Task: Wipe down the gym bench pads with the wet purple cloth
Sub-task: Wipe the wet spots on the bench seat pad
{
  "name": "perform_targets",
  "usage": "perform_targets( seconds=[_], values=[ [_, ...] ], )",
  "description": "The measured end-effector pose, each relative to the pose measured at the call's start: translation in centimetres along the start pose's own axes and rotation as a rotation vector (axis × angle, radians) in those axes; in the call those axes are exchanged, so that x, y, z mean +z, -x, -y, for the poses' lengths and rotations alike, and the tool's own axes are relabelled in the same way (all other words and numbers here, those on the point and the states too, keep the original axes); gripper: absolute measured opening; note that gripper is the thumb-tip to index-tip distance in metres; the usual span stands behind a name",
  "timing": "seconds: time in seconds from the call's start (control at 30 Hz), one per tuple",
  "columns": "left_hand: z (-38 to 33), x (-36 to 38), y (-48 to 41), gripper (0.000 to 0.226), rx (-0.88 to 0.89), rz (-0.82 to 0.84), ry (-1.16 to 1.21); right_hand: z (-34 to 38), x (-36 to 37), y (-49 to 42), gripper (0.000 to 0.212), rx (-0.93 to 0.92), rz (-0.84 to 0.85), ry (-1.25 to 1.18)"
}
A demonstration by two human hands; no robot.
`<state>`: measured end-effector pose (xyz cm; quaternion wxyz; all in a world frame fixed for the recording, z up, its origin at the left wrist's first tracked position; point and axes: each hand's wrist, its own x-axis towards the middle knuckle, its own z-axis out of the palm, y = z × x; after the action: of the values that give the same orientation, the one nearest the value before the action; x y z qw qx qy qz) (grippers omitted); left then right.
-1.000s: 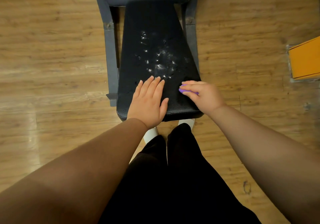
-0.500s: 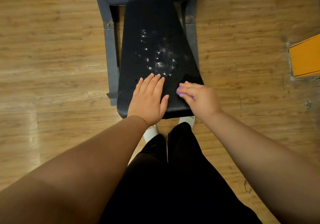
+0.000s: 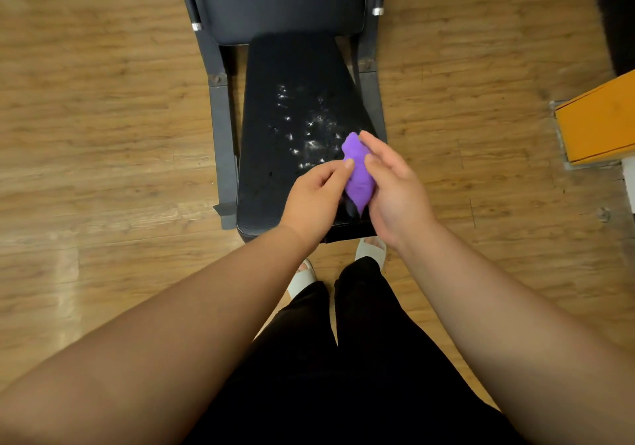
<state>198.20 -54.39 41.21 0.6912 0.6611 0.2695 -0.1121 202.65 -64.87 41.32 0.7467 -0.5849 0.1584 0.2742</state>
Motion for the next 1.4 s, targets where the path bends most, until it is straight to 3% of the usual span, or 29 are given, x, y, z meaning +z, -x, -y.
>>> perform_targets(
  seconds=[0.1,0.2,0.3,0.5,0.63,0.8,0.93,1.03,1.27,1.4],
  values=[
    [0.1,-0.4,0.2,0.018,-0.08,0.003,0.173,-0.2,-0.8,0.1,0.054,0.06,0.017,0.027],
    [0.2,-1.0,0.2,0.015,-0.128,0.005,0.228,-0.1,-1.2,0.3,0.034,0.18,0.049,0.087],
    [-0.1,-1.4,0.2,0.014,-0.166,0.04,0.263,0.2,-1.3,0.7,0.019,0.184,0.002,0.017],
    [-0.5,-1.8,0.4,0.029,-0.2,0.012,0.373,0.1,-1.1,1.1,0.042,0.032,-0.098,0.096],
    [-0.5,-1.6,0.8,0.024,-0.17,0.022,0.378,0.0,-0.6,1.6,0.031,-0.082,-0.18,0.145],
    [-0.5,-1.3,1.2,0.033,0.036,-0.072,-0.014,-0.1,-0.9,1.5,0.012,-0.135,-0.118,0.233],
    [-0.7,-1.2,1.7,0.037,0.03,0.043,0.072,-0.1,-0.8,1.7,0.004,-0.188,-0.04,0.462],
    [-0.7,-1.1,1.7,0.022,0.043,0.081,0.036,0.3,-0.7,1.6,0.006,-0.193,-0.016,0.447],
    [-0.9,-0.6,1.4,0.029,-0.141,0.036,0.253,0.3,-0.5,1.5,0.013,-0.375,-0.136,0.591],
    [-1.3,-0.8,1.0,0.037,-0.221,0.124,0.334,0.3,-0.2,1.2,0.016,-0.19,-0.153,0.5]
  ],
)
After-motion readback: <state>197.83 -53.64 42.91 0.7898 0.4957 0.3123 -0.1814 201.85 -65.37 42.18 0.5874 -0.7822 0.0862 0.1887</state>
